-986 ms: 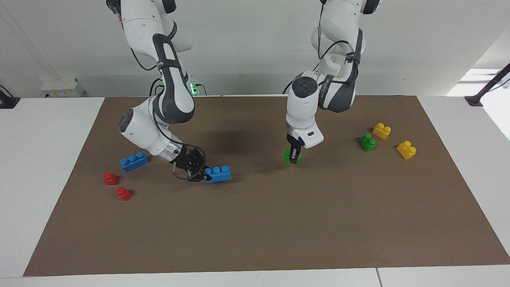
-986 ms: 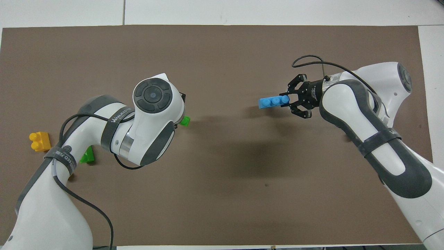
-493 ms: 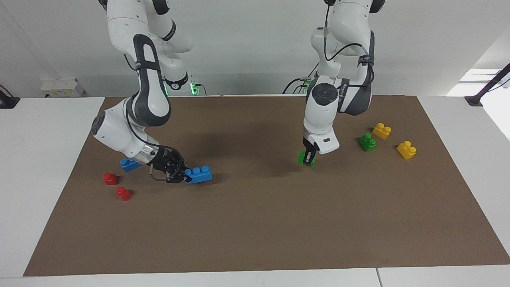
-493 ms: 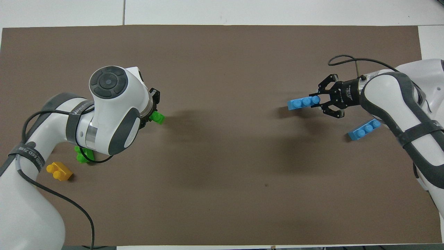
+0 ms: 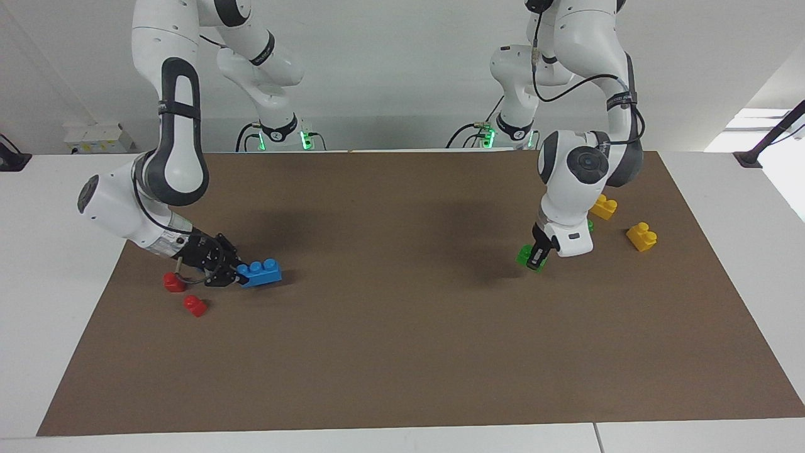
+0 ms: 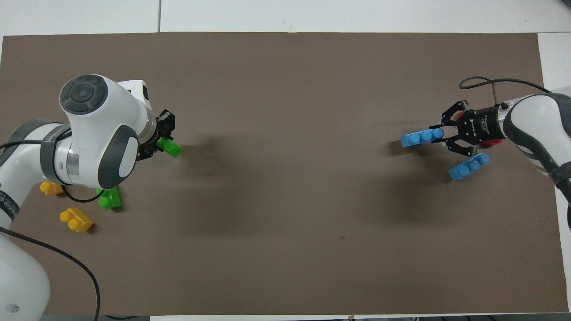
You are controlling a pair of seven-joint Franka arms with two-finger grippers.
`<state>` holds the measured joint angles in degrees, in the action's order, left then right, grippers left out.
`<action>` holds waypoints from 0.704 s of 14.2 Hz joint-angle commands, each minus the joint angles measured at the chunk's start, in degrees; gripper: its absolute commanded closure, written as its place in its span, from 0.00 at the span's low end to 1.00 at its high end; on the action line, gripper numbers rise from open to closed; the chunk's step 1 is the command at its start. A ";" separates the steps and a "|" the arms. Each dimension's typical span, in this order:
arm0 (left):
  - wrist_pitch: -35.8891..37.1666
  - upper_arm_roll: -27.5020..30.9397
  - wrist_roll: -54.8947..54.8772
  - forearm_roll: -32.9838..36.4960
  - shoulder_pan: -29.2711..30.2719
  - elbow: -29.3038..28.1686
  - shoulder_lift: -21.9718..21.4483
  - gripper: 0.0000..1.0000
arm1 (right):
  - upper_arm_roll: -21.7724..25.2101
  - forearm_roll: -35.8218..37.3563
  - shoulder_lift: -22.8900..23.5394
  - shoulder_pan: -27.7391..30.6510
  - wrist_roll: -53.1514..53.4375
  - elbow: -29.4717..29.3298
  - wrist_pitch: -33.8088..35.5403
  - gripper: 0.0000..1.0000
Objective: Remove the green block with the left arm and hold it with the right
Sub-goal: 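Carry the green brick toward the yellow bricks while the right gripper carries blue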
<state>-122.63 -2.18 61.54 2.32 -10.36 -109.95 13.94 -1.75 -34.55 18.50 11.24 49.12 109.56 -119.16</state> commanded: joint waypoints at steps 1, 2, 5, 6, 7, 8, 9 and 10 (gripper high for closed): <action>-1.29 -0.45 -7.38 -1.79 3.93 -2.81 -2.07 1.00 | -0.71 1.15 -0.31 1.50 -1.04 1.00 0.68 1.00; -2.08 -0.45 -9.66 -1.79 5.25 -3.42 -2.07 1.00 | -0.71 1.23 -0.31 2.46 -1.22 1.01 1.20 1.00; -6.47 -0.45 -13.89 -1.79 8.68 -6.06 -2.07 1.00 | -0.71 3.25 -0.40 4.58 -2.62 1.01 2.26 1.00; -6.83 -0.37 -15.73 -1.79 9.39 -6.24 -1.90 1.00 | -0.71 3.26 -0.40 4.93 -2.97 1.01 2.26 1.00; -7.09 -0.37 -17.58 -1.79 10.35 -6.15 -1.46 1.00 | -0.71 3.34 -0.40 5.19 -2.98 1.01 2.17 1.00; -7.79 -0.37 -19.07 -1.79 11.06 -6.15 -1.02 1.00 | -0.71 3.34 -0.40 5.63 -3.06 1.09 2.09 1.00; -8.93 -0.37 -20.57 -1.79 12.02 -6.15 -0.41 1.00 | -0.71 3.34 -0.40 5.72 -3.06 1.09 2.26 1.00; -9.81 -0.37 -21.11 -1.79 12.55 -6.15 0.03 1.00 | -0.71 3.34 -0.40 5.72 -3.06 1.09 2.26 1.00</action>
<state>-129.55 -2.17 43.36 1.43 0.64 -114.61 14.03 -1.74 -32.28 18.59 16.04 47.08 110.14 -117.39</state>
